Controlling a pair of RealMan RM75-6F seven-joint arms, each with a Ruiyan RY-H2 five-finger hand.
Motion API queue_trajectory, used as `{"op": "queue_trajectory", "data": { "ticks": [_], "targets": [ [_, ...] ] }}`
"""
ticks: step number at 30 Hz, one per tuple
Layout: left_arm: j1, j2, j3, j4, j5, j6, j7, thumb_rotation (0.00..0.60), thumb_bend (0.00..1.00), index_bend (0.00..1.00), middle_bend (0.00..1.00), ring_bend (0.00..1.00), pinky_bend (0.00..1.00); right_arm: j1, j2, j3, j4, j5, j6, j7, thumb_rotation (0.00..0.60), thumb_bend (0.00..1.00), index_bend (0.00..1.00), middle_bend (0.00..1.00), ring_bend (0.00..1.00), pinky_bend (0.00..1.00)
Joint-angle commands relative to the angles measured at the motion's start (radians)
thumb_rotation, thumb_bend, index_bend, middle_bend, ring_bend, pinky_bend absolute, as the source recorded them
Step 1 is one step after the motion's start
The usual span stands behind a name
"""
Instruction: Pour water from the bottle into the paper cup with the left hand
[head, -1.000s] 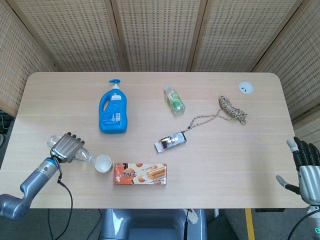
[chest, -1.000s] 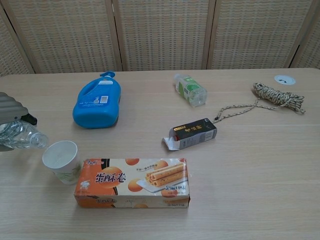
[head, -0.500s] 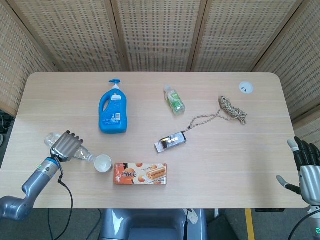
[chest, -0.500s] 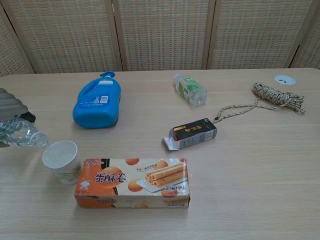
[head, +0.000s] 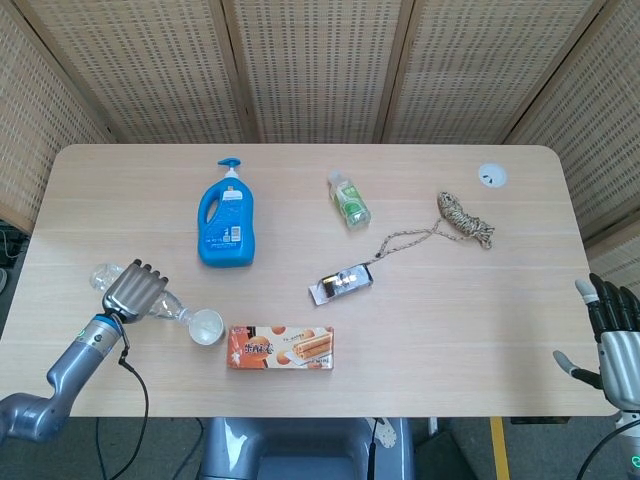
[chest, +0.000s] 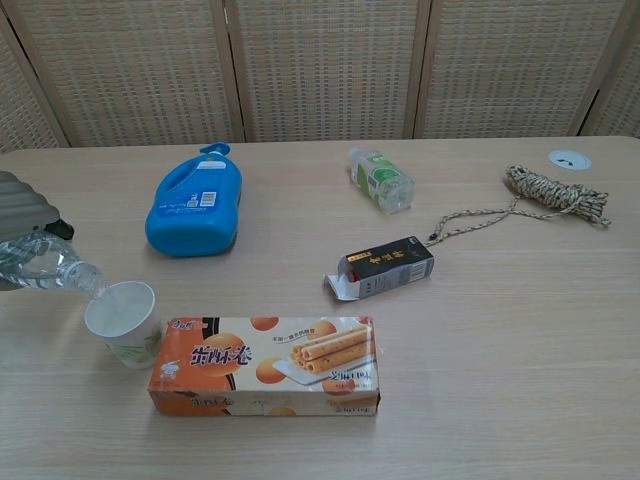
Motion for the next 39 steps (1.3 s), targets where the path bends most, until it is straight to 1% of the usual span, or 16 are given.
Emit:
{"op": "queue_trajectory", "data": {
  "ticks": [1, 9, 15, 17, 21, 23, 28, 29, 30, 32, 35, 39],
  "targets": [
    [0.0, 0.005, -0.002, -0.007, -0.005, -0.001, -0.017, 0.6, 0.47, 0.65, 0.52, 0.41, 0.5, 0.0, 0.0, 0.0, -0.001, -0.001, 0.0, -0.001, 0.6, 0.0, 0.03, 0.0, 0.0, 0.0],
    [0.004, 0.025, -0.003, -0.018, -0.005, -0.015, -0.098, 0.6, 0.48, 0.65, 0.52, 0.41, 0.5, 0.001, -0.001, -0.001, -0.001, -0.001, -0.003, -0.005, 0.6, 0.0, 0.03, 0.0, 0.0, 0.0],
    [0.016, 0.04, -0.022, -0.019, 0.03, -0.053, -0.333, 0.6, 0.48, 0.65, 0.52, 0.41, 0.5, 0.002, -0.003, -0.001, -0.001, 0.001, -0.005, -0.01, 0.6, 0.0, 0.03, 0.0, 0.0, 0.0],
    [0.019, 0.045, -0.028, -0.016, 0.044, -0.058, -0.392, 0.6, 0.48, 0.65, 0.52, 0.41, 0.5, 0.002, -0.004, -0.001, -0.002, 0.001, -0.006, -0.012, 0.6, 0.0, 0.03, 0.0, 0.0, 0.0],
    [0.029, 0.058, -0.05, -0.005, 0.071, -0.054, -0.541, 0.6, 0.48, 0.65, 0.52, 0.41, 0.5, 0.003, -0.005, -0.002, -0.002, 0.001, -0.006, -0.016, 0.6, 0.0, 0.03, 0.0, 0.0, 0.0],
    [0.034, 0.065, -0.065, -0.005, 0.067, -0.06, -0.62, 0.6, 0.48, 0.65, 0.52, 0.41, 0.5, 0.003, -0.006, -0.002, -0.001, 0.0, -0.006, -0.017, 0.6, 0.0, 0.03, 0.0, 0.0, 0.0],
    [0.051, 0.066, -0.117, 0.026, 0.077, -0.061, -0.883, 0.6, 0.49, 0.65, 0.53, 0.41, 0.5, 0.003, -0.007, -0.003, -0.003, -0.002, -0.005, -0.021, 0.6, 0.0, 0.03, 0.0, 0.0, 0.0],
    [0.067, 0.046, -0.149, 0.034, 0.073, -0.04, -1.009, 0.6, 0.49, 0.65, 0.53, 0.41, 0.5, 0.003, -0.007, -0.003, -0.003, -0.002, -0.005, -0.023, 0.6, 0.0, 0.03, 0.0, 0.0, 0.0],
    [0.083, 0.021, -0.167, 0.051, 0.088, -0.007, -1.106, 0.6, 0.5, 0.65, 0.54, 0.41, 0.5, 0.003, -0.007, -0.003, -0.003, -0.003, -0.005, -0.024, 0.6, 0.0, 0.03, 0.0, 0.0, 0.0],
    [0.103, -0.034, -0.174, 0.125, 0.151, 0.054, -1.263, 0.6, 0.5, 0.65, 0.54, 0.41, 0.5, 0.003, -0.009, -0.004, -0.003, -0.002, -0.006, -0.026, 0.6, 0.0, 0.03, 0.0, 0.0, 0.0],
    [0.112, -0.101, -0.191, 0.218, 0.175, 0.098, -1.423, 0.6, 0.5, 0.65, 0.54, 0.41, 0.5, 0.004, -0.01, -0.004, -0.003, -0.002, -0.009, -0.03, 0.6, 0.0, 0.03, 0.0, 0.0, 0.0],
    [0.115, -0.165, -0.208, 0.291, 0.168, 0.108, -1.556, 0.6, 0.5, 0.65, 0.54, 0.41, 0.5, 0.004, -0.011, -0.004, -0.003, -0.002, -0.009, -0.032, 0.6, 0.0, 0.03, 0.0, 0.0, 0.0]
  ]
}}
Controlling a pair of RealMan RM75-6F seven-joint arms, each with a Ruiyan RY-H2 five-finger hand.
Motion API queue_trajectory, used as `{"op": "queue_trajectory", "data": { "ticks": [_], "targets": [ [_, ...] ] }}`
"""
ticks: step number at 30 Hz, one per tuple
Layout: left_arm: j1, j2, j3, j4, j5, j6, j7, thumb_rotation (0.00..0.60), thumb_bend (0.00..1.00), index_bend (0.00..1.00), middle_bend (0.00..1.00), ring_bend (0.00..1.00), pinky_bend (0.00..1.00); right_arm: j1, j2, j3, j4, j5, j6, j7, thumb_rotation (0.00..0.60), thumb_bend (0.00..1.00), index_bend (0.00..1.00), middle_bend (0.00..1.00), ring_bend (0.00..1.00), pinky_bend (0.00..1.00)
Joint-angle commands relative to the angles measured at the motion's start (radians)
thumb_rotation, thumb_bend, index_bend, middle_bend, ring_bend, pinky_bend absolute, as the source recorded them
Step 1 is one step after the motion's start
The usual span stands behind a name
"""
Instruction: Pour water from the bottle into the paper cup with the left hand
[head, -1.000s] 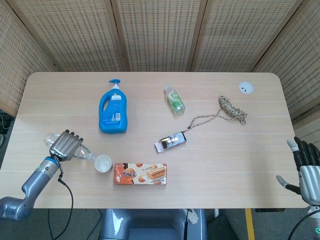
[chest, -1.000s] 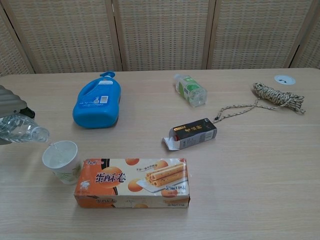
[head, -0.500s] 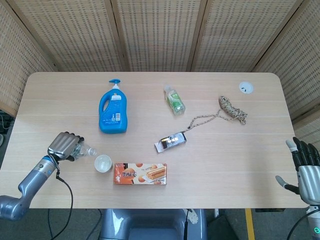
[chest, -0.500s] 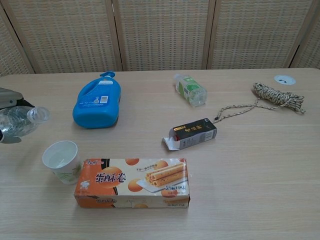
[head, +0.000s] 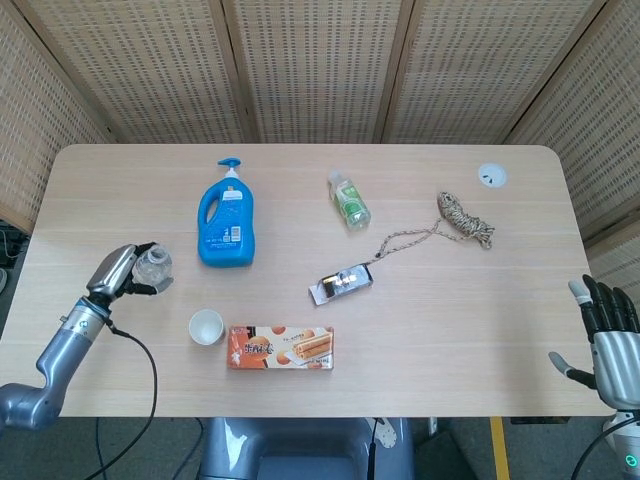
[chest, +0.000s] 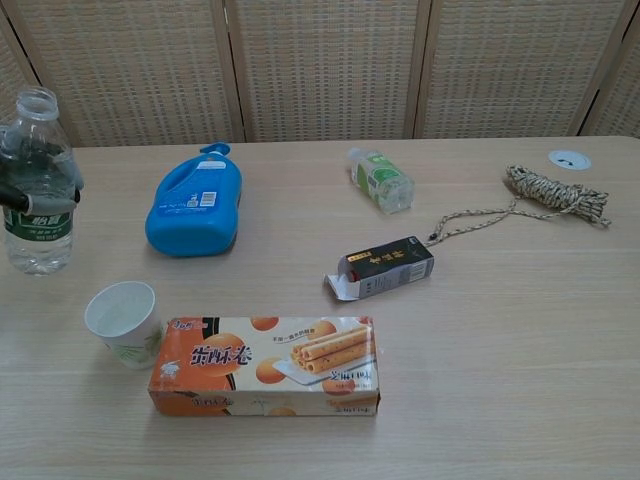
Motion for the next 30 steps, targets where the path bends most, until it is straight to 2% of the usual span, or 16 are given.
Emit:
{"op": "queue_trajectory", "data": {
  "ticks": [1, 13, 17, 23, 27, 30],
  "targets": [
    [0.029, -0.123, -0.05, 0.144, 0.037, 0.07, -0.224, 0.6, 0.5, 0.65, 0.54, 0.41, 0.5, 0.0, 0.0, 0.0, 0.0, 0.001, -0.001, 0.0, 0.6, 0.0, 0.03, 0.0, 0.0, 0.0],
    [0.033, -0.304, -0.065, 0.301, 0.037, 0.119, -0.373, 0.6, 0.5, 0.62, 0.53, 0.41, 0.5, 0.004, -0.002, 0.001, 0.003, 0.004, -0.007, 0.0, 0.6, 0.0, 0.03, 0.0, 0.0, 0.0],
    [0.029, -0.344, -0.062, 0.339, 0.048, 0.129, -0.406, 0.6, 0.5, 0.54, 0.51, 0.41, 0.5, 0.005, -0.001, 0.0, 0.003, 0.006, -0.012, 0.004, 0.6, 0.0, 0.03, 0.0, 0.0, 0.0],
    [0.019, -0.394, -0.057, 0.419, 0.059, 0.124, -0.446, 0.6, 0.49, 0.52, 0.5, 0.41, 0.5, 0.005, 0.001, -0.001, 0.003, 0.006, -0.013, 0.01, 0.6, 0.0, 0.03, 0.0, 0.0, 0.0],
    [0.011, -0.43, -0.048, 0.475, 0.073, 0.125, -0.471, 0.6, 0.45, 0.41, 0.48, 0.41, 0.49, 0.01, -0.001, 0.0, 0.007, 0.011, -0.026, 0.009, 0.6, 0.0, 0.03, 0.0, 0.0, 0.0],
    [0.006, -0.45, -0.04, 0.506, 0.082, 0.123, -0.483, 0.6, 0.44, 0.39, 0.47, 0.41, 0.49, 0.012, -0.001, 0.001, 0.007, 0.016, -0.03, 0.01, 0.6, 0.0, 0.03, 0.0, 0.0, 0.0]
  ]
}}
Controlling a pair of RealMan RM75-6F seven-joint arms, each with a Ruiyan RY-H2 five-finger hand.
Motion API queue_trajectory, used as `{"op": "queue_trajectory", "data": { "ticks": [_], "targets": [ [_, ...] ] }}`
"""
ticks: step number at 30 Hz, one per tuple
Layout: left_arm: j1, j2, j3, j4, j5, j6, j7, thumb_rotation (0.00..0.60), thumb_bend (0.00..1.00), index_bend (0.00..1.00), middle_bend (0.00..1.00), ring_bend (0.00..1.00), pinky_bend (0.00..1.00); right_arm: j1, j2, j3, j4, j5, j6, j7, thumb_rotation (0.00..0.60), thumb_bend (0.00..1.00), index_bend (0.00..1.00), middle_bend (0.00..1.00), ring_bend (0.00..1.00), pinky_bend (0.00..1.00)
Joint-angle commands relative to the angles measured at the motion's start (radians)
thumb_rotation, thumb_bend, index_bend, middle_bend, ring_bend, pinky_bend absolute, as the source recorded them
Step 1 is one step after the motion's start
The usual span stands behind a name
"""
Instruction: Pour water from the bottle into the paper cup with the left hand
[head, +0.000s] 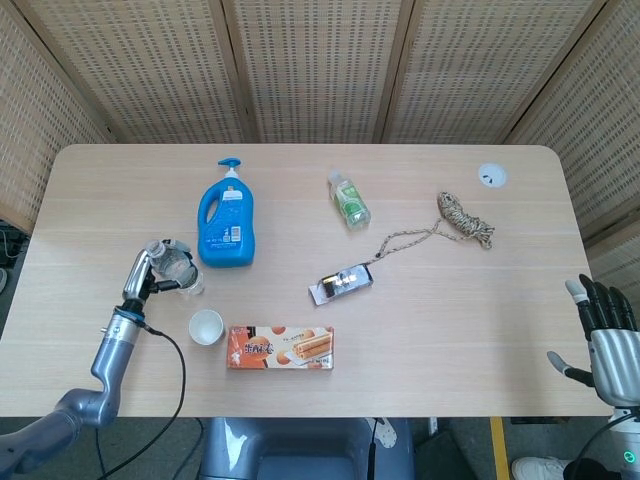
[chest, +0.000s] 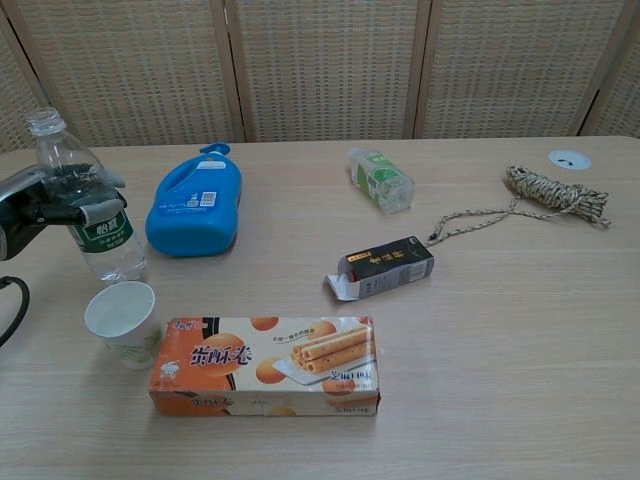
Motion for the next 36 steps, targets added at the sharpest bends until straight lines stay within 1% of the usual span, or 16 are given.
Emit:
{"op": "queue_trajectory", "data": {
  "ticks": [1, 5, 7, 8, 9, 10, 12, 14, 16, 21, 25, 28, 29, 32, 36],
  "targets": [
    [-0.006, -0.021, 0.009, 0.027, 0.011, -0.002, -0.017, 0.6, 0.43, 0.38, 0.47, 0.41, 0.49, 0.001, 0.0, 0.001, 0.0, 0.002, -0.002, 0.001, 0.6, 0.0, 0.03, 0.0, 0.0, 0.0],
    [-0.007, -0.037, 0.018, 0.048, 0.019, -0.004, -0.03, 0.6, 0.39, 0.35, 0.45, 0.41, 0.48, 0.002, 0.0, 0.0, 0.001, 0.002, -0.003, 0.0, 0.6, 0.0, 0.03, 0.0, 0.0, 0.0],
    [-0.008, -0.046, 0.021, 0.06, 0.022, -0.001, -0.033, 0.6, 0.33, 0.31, 0.42, 0.41, 0.48, 0.002, -0.001, 0.0, 0.0, 0.002, -0.004, -0.001, 0.6, 0.0, 0.03, 0.0, 0.0, 0.0],
    [-0.007, -0.051, 0.023, 0.067, 0.024, 0.001, -0.033, 0.6, 0.28, 0.26, 0.39, 0.39, 0.46, 0.002, -0.001, 0.0, 0.001, 0.002, -0.004, -0.002, 0.6, 0.0, 0.03, 0.0, 0.0, 0.0],
    [-0.007, -0.055, 0.025, 0.072, 0.025, 0.003, -0.034, 0.6, 0.24, 0.22, 0.36, 0.37, 0.45, 0.002, -0.001, 0.0, 0.001, 0.003, -0.005, -0.002, 0.6, 0.0, 0.03, 0.0, 0.0, 0.0],
    [-0.006, -0.059, 0.026, 0.076, 0.027, 0.007, -0.035, 0.6, 0.19, 0.15, 0.31, 0.32, 0.43, 0.003, -0.001, 0.0, 0.001, 0.003, -0.005, -0.002, 0.6, 0.0, 0.03, 0.0, 0.0, 0.0],
    [-0.005, -0.063, 0.033, 0.082, 0.036, 0.014, -0.046, 0.6, 0.11, 0.04, 0.21, 0.2, 0.35, 0.003, -0.002, 0.0, 0.001, 0.003, -0.005, -0.003, 0.6, 0.0, 0.03, 0.0, 0.0, 0.0],
    [-0.004, -0.062, 0.042, 0.088, 0.05, 0.024, -0.064, 0.6, 0.04, 0.0, 0.14, 0.12, 0.3, 0.003, -0.002, 0.0, 0.001, 0.003, -0.004, -0.003, 0.6, 0.0, 0.03, 0.0, 0.0, 0.0],
    [-0.002, -0.062, 0.05, 0.097, 0.062, 0.037, -0.075, 0.6, 0.01, 0.0, 0.11, 0.1, 0.28, 0.003, -0.002, 0.0, 0.001, 0.002, -0.003, -0.003, 0.6, 0.0, 0.03, 0.0, 0.0, 0.0],
    [0.004, -0.058, 0.067, 0.11, 0.082, 0.062, -0.096, 0.6, 0.0, 0.0, 0.1, 0.08, 0.25, 0.002, -0.001, -0.001, 0.0, -0.001, 0.0, -0.004, 0.6, 0.0, 0.03, 0.0, 0.0, 0.0],
    [0.012, -0.054, 0.075, 0.115, 0.091, 0.085, -0.096, 0.6, 0.0, 0.0, 0.04, 0.03, 0.18, -0.001, 0.0, -0.002, -0.003, -0.005, 0.006, -0.003, 0.6, 0.0, 0.03, 0.0, 0.0, 0.0],
    [0.018, -0.045, 0.08, 0.112, 0.096, 0.097, -0.092, 0.6, 0.0, 0.0, 0.0, 0.0, 0.11, -0.002, 0.001, -0.003, -0.004, -0.008, 0.009, -0.002, 0.6, 0.0, 0.03, 0.0, 0.0, 0.0],
    [0.02, -0.038, 0.084, 0.105, 0.1, 0.099, -0.092, 0.6, 0.0, 0.0, 0.0, 0.0, 0.07, -0.003, 0.001, -0.003, -0.005, -0.01, 0.011, -0.001, 0.6, 0.0, 0.03, 0.0, 0.0, 0.0],
    [0.026, -0.003, 0.104, 0.068, 0.115, 0.098, -0.102, 0.6, 0.0, 0.0, 0.0, 0.0, 0.0, -0.004, 0.003, -0.005, -0.006, -0.014, 0.016, 0.001, 0.6, 0.0, 0.03, 0.0, 0.0, 0.0],
    [0.033, 0.062, 0.13, -0.002, 0.136, 0.098, -0.096, 0.6, 0.0, 0.0, 0.0, 0.0, 0.0, -0.007, 0.005, -0.006, -0.007, -0.018, 0.021, 0.003, 0.6, 0.0, 0.03, 0.0, 0.0, 0.0]
  ]
}}
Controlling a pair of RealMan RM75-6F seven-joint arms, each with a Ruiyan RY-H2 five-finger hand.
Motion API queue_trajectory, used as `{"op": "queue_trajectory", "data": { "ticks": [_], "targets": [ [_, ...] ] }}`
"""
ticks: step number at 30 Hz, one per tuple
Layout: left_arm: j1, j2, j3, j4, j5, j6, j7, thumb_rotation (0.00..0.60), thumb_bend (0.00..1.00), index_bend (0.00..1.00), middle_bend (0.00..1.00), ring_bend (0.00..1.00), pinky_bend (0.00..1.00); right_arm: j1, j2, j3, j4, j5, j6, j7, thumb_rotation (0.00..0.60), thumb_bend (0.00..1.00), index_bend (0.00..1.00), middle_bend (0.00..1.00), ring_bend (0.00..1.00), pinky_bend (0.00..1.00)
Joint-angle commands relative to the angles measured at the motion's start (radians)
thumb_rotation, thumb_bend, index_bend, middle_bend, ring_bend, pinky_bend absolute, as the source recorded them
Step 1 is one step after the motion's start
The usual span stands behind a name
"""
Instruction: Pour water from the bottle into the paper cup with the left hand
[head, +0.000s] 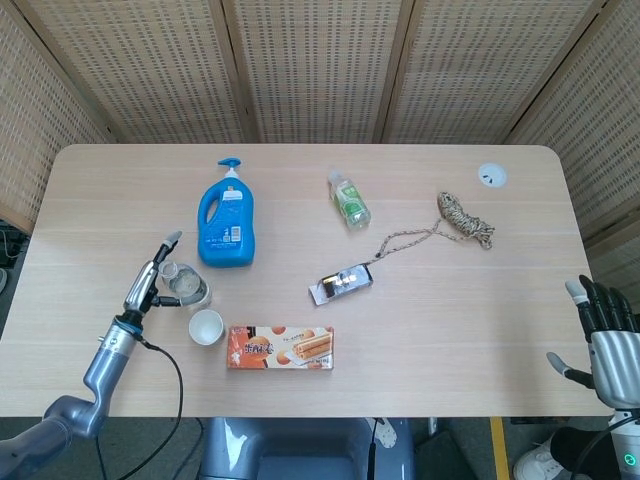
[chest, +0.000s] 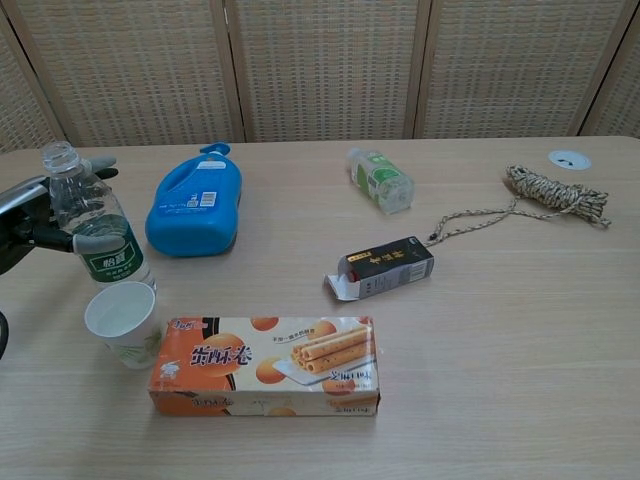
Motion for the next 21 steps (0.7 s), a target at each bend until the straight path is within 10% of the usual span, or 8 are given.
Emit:
{"op": "queue_trajectory", "data": {
  "ticks": [1, 13, 21],
  "targets": [
    [0.009, 0.066, 0.022, -0.067, 0.018, 0.003, 0.013, 0.6, 0.0, 0.0, 0.0, 0.0, 0.0, -0.002, 0.001, -0.001, -0.002, -0.003, 0.003, 0.002, 0.6, 0.0, 0.03, 0.0, 0.0, 0.0],
    [0.04, 0.39, 0.079, -0.322, 0.048, 0.007, 0.128, 0.6, 0.0, 0.0, 0.0, 0.0, 0.0, -0.011, 0.009, -0.003, -0.01, -0.015, 0.023, 0.013, 0.6, 0.0, 0.03, 0.0, 0.0, 0.0],
    [0.128, 0.605, 0.042, -0.564, -0.113, 0.044, 0.619, 0.6, 0.0, 0.0, 0.0, 0.0, 0.0, -0.015, 0.014, -0.004, -0.012, -0.022, 0.034, 0.022, 0.6, 0.0, 0.03, 0.0, 0.0, 0.0]
  ]
}}
